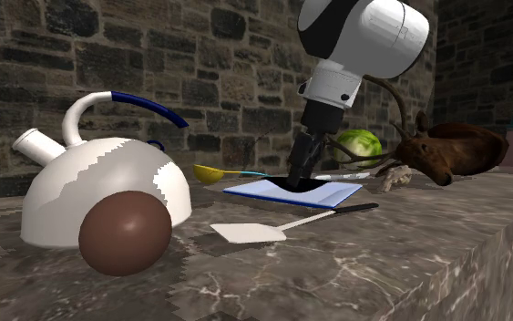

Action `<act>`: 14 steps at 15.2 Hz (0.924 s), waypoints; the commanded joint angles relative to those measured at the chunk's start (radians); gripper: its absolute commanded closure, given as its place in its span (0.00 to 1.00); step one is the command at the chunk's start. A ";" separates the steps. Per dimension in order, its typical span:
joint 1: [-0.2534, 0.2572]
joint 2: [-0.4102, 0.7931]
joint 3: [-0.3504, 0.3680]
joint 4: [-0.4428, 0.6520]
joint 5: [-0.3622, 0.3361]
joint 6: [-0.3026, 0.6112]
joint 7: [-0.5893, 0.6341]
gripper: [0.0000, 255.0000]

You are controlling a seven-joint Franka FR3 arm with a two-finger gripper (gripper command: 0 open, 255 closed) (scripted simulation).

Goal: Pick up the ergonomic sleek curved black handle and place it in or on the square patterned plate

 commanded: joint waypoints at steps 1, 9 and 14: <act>0.000 0.000 0.000 0.000 0.000 0.000 0.000 0.00; -0.010 -0.031 0.014 0.099 -0.009 -0.128 0.008 0.00; -0.010 -0.031 0.014 0.099 -0.009 -0.128 0.008 0.00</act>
